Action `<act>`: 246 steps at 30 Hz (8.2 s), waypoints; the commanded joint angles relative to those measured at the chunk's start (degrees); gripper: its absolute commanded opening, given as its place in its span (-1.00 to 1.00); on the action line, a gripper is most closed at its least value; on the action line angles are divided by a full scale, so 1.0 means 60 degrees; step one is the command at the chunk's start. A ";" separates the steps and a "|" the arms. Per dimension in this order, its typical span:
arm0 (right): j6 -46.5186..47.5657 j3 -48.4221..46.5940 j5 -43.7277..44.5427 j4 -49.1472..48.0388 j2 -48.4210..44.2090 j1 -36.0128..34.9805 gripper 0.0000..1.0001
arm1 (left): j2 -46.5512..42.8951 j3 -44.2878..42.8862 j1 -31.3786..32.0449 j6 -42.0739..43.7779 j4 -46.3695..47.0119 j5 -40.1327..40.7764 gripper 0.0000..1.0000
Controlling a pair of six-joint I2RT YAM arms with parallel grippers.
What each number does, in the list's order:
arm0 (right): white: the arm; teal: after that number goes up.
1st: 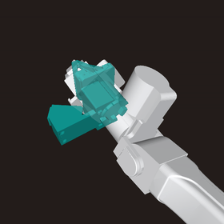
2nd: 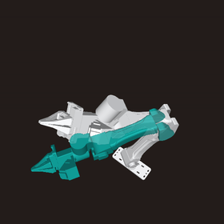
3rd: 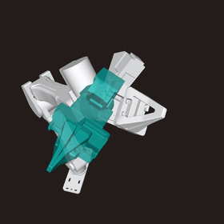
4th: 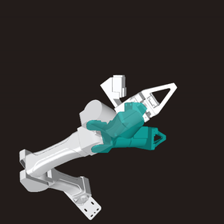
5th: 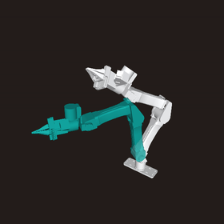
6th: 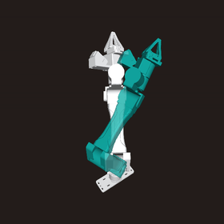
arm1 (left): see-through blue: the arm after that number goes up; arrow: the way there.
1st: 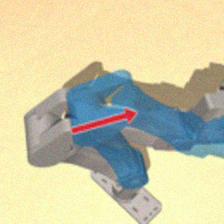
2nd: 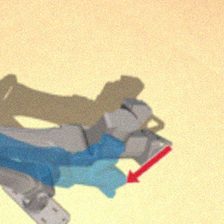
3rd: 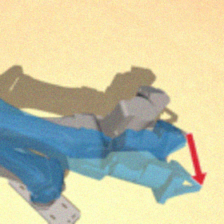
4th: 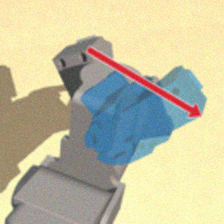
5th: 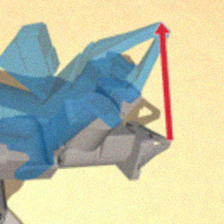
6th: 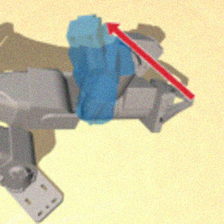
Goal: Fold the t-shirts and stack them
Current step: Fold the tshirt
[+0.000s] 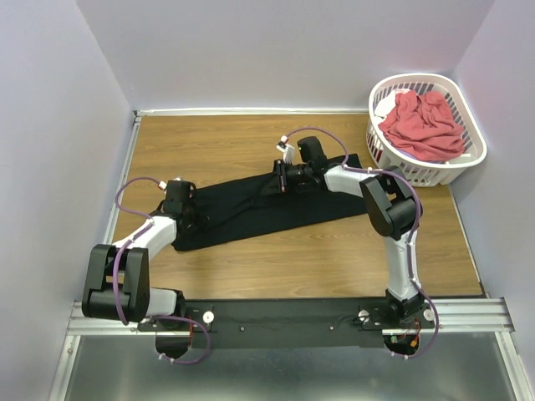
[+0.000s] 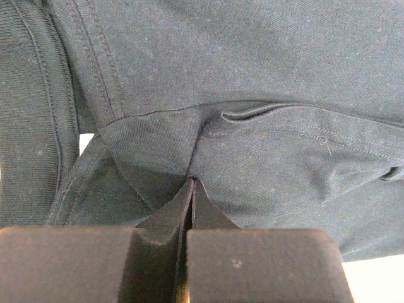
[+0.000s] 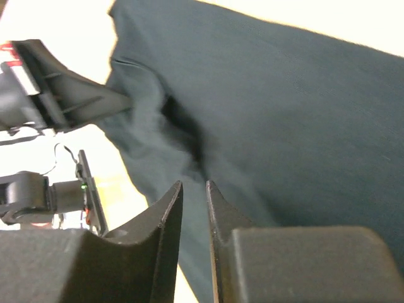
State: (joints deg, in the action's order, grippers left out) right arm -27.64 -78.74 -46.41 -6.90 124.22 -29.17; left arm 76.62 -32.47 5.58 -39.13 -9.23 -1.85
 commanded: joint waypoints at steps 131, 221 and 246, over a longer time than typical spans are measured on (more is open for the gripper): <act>0.1648 -0.7939 0.2052 0.4432 0.3039 -0.1174 0.18 | -0.4664 -0.1828 0.0358 0.3110 0.0352 0.1903 0.85; -0.1267 0.9007 0.2477 0.3508 -0.7490 0.0862 -0.14 | -0.0903 -0.0974 0.5690 -0.0274 -0.2707 0.0028 0.59; -0.1356 0.9021 0.3282 0.3859 -0.8575 0.0848 0.08 | 0.2449 -0.2630 0.7946 -0.0773 -0.0322 -0.2431 0.10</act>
State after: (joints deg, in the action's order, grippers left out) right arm -36.42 -26.33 -29.85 14.41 73.36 -23.83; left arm 90.04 -46.83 52.73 -44.18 -14.24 -13.21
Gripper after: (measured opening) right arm 0.540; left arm 0.569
